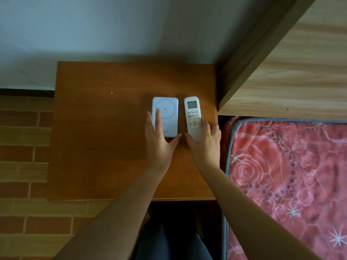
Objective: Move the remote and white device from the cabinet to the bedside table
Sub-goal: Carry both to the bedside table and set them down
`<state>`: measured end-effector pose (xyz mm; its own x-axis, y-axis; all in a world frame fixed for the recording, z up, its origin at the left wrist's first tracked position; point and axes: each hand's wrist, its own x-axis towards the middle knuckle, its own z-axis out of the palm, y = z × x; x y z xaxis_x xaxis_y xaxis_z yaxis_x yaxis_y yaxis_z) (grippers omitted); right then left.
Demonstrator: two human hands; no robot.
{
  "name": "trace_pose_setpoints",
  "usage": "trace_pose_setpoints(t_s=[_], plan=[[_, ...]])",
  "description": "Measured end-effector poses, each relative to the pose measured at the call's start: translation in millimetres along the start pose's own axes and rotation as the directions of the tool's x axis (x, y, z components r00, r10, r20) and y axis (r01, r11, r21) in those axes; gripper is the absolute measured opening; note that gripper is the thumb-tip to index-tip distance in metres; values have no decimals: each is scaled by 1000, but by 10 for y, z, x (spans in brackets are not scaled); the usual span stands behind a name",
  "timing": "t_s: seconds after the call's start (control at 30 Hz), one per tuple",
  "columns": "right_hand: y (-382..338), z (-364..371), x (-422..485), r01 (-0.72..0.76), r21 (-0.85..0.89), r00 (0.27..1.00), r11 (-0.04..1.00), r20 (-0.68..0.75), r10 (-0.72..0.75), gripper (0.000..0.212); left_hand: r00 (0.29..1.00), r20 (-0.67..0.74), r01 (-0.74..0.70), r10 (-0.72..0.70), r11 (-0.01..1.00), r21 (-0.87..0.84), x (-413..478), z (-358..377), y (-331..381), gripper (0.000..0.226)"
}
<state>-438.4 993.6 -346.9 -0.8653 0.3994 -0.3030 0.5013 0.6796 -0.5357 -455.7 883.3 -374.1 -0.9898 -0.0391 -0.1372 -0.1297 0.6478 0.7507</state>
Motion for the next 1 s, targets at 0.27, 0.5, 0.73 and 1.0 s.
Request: trace_pose_setpoints(t_s=[0.27, 0.5, 0.73, 1.0], plan=[[59, -70, 30, 40, 83, 999, 996, -1, -40, 43, 999, 43, 4, -3, 1000, -23, 5, -30, -19, 91], [79, -74, 39, 31, 78, 999, 996, 28, -34, 45, 998, 62, -24, 24, 1000, 12, -30, -96, -37, 81], [45, -53, 61, 25, 71, 998, 997, 51, -28, 46, 998, 60, -6, 5, 1000, 22, -32, -143, -19, 69], [-52, -113, 54, 5, 74, 990, 997, 141, -15, 48, 999, 40, -23, 24, 1000, -13, -21, -305, 19, 56]])
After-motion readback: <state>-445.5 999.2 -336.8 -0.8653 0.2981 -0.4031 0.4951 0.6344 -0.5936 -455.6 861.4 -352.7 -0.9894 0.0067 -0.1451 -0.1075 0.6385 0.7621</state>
